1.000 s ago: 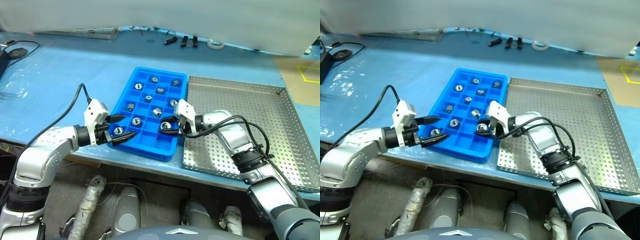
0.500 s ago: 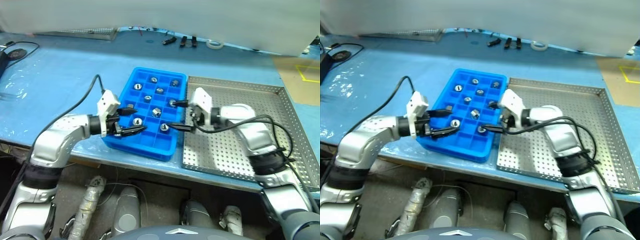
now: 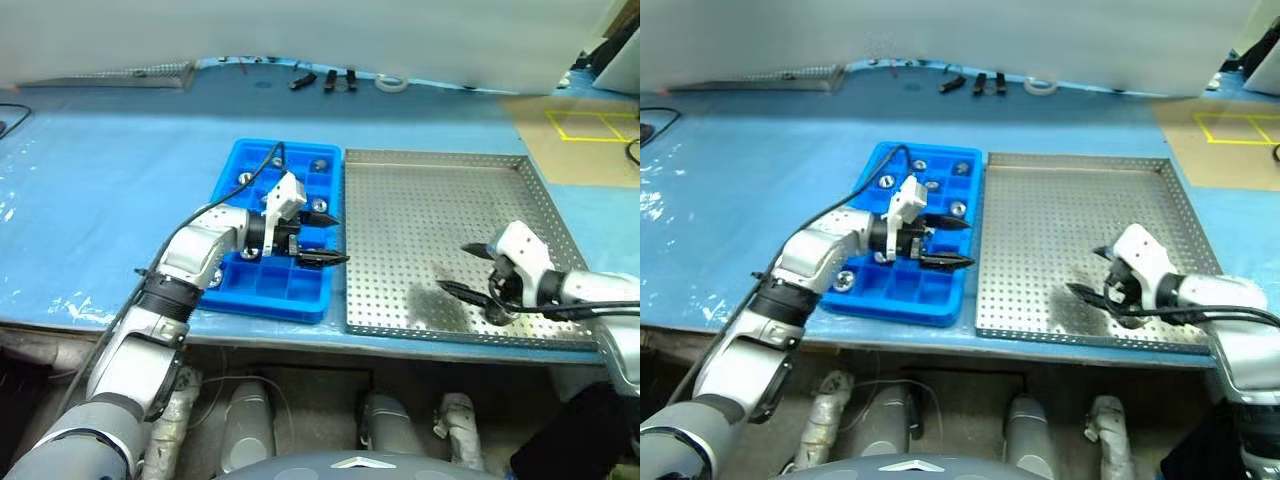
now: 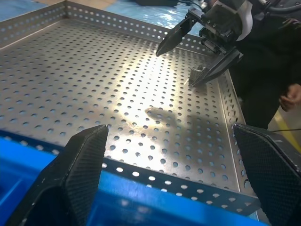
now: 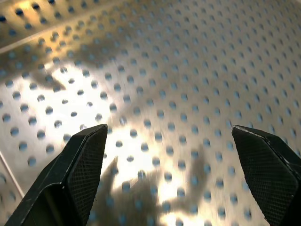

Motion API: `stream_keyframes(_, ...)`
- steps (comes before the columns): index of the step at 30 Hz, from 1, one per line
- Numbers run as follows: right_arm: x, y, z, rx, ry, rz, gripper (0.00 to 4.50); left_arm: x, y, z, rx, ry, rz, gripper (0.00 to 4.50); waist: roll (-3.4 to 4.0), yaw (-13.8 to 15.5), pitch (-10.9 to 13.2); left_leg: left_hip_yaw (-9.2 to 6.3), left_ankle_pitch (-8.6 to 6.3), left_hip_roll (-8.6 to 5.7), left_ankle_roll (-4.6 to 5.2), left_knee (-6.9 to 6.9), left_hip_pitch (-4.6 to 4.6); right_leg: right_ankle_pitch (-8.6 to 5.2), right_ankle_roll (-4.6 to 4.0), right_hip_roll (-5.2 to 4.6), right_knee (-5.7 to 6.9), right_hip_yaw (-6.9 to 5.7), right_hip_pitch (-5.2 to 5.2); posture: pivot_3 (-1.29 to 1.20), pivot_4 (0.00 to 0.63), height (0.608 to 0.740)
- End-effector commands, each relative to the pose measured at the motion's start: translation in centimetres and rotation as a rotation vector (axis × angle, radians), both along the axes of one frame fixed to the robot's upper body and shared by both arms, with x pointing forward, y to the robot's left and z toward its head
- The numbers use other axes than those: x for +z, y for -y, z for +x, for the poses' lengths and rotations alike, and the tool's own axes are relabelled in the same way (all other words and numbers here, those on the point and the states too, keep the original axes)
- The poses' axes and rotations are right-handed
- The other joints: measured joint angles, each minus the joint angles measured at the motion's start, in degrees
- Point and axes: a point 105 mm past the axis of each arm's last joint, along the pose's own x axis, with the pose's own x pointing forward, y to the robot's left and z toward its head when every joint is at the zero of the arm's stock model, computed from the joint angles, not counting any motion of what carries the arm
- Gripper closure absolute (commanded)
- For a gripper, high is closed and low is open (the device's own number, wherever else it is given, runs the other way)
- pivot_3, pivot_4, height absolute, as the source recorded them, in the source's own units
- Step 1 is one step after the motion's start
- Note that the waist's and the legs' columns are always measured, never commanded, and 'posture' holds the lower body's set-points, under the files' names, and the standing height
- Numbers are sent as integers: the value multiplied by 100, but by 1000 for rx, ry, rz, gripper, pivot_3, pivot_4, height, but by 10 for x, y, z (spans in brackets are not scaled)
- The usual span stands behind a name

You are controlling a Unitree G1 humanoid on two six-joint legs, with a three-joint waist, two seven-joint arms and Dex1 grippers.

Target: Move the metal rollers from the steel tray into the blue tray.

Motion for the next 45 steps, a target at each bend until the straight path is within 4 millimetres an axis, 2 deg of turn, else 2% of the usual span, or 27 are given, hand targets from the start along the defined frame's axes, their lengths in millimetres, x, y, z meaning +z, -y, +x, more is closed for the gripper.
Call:
stream_keyframes(1,9,17,-8,-32,38,-60,39,7,5,0,-39,45,-6,0,0,-57,0,1,-1,-1,2,1,0,0,0,-1,-1,1,0,-287,150,740)
stream_keyframes(4,3,32,-12,-81,27,-78,39,5,5,1,-40,43,-7,0,0,-85,0,2,-4,0,6,6,3,0,0,-1,-5,2,4,-282,150,740)
stream_keyframes(7,4,36,-12,-95,33,-71,39,3,2,1,-34,41,-7,0,0,-76,0,4,-6,-2,10,12,3,0,0,-2,-4,2,8,-274,150,740)
stream_keyframes(11,10,30,-8,-84,56,-46,39,0,-2,1,-19,35,-6,0,1,-53,0,4,-12,-4,19,19,2,0,-1,-4,-7,0,14,-260,150,740)
stream_keyframes(17,8,21,-3,-53,54,-43,39,-1,-6,-1,-6,34,-6,0,1,-43,0,6,-20,-5,33,27,0,0,-1,-6,-11,-1,19,-239,150,740)
stream_keyframes(21,18,3,7,-4,94,-10,39,3,-14,3,29,39,-10,0,1,-48,0,6,-20,-5,33,31,2,1,-1,-8,-10,-1,23,-221,150,740)
stream_keyframes(27,29,-41,45,53,195,89,39,13,-31,19,157,72,-32,0,3,-55,-1,6,-20,2,32,40,9,2,-3,-6,4,-1,25,-173,150,740)
stream_keyframes(30,23,-60,66,52,211,139,39,15,-37,21,189,81,-32,0,3,-31,-1,5,-20,4,32,48,6,2,-3,-5,12,-3,24,-130,150,740)
stream_keyframes(34,8,-76,89,24,203,185,39,15,-45,16,217,85,-26,0,3,42,-1,4,-21,-1,33,51,-11,1,-4,-8,12,-7,13,-85,150,740)
stream_keyframes(40,-1,-90,105,9,202,228,39,15,-51,10,249,78,-23,0,3,136,-1,4,-22,-2,35,53,-17,1,-4,-9,12,-9,9,-55,150,740)
stream_keyframes(45,-13,-111,115,28,193,242,39,18,-52,8,265,77,-22,0,3,129,-1,3,-21,1,31,57,-13,1,-4,-8,25,-8,9,-36,150,740)
